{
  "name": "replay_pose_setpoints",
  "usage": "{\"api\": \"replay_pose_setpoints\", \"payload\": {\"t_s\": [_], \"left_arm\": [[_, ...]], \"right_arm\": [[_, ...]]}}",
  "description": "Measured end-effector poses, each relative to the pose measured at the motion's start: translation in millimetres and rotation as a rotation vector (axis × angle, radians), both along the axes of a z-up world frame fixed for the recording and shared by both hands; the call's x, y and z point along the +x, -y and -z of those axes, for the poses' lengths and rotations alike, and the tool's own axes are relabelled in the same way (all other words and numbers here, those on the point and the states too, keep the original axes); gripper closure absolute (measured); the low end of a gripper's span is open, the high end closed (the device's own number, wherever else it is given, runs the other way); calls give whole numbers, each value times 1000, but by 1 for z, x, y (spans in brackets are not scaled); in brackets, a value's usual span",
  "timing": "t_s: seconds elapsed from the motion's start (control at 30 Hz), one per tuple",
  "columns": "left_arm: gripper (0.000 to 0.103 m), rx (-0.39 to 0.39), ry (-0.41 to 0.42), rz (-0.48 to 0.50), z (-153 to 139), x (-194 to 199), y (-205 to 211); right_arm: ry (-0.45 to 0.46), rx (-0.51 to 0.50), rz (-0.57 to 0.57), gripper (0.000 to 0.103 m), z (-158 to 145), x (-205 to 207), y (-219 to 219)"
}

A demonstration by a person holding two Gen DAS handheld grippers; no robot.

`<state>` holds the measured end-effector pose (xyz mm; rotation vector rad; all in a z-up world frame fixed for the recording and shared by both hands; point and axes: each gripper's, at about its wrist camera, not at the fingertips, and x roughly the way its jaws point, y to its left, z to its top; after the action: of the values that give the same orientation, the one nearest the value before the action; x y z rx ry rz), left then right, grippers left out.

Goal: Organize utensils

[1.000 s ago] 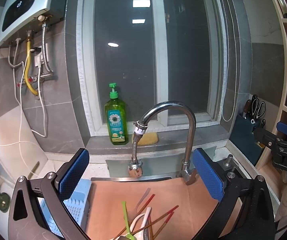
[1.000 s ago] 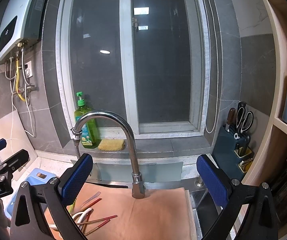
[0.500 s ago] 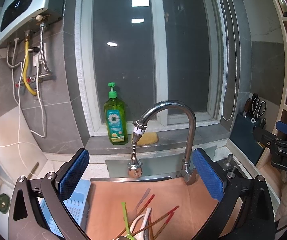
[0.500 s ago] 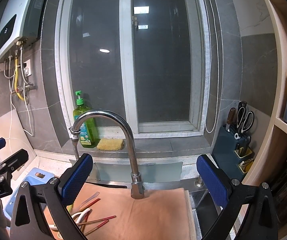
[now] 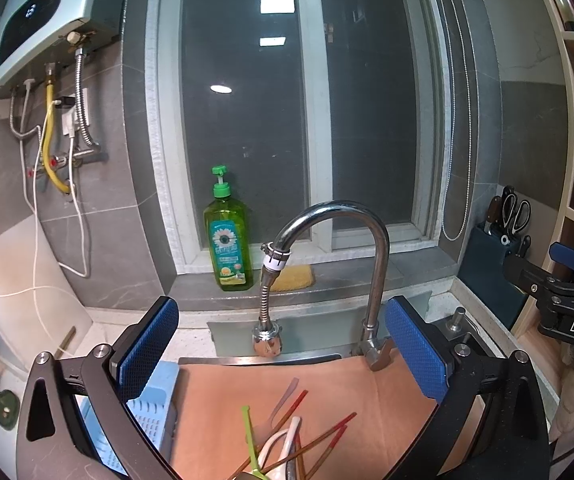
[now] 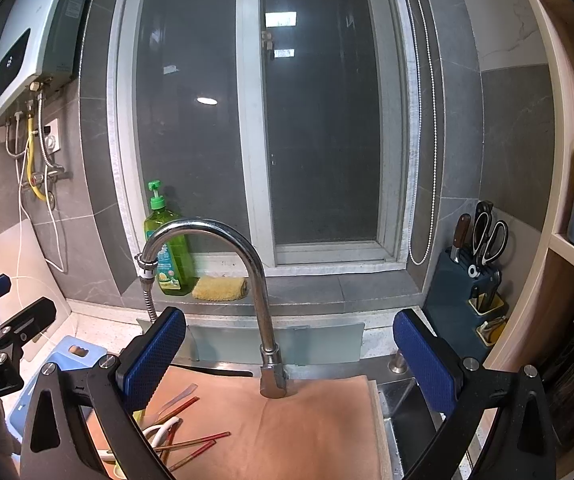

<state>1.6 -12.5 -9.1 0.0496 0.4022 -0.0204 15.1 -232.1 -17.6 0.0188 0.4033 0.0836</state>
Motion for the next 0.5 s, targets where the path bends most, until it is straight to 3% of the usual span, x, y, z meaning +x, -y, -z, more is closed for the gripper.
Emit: {"api": "replay_pose_setpoints", "payload": {"t_s": [0.5], "left_arm": [[0,5,0,2,0,0,2]], "right_arm": [[-2,1,0,0,1,0,0]]}}
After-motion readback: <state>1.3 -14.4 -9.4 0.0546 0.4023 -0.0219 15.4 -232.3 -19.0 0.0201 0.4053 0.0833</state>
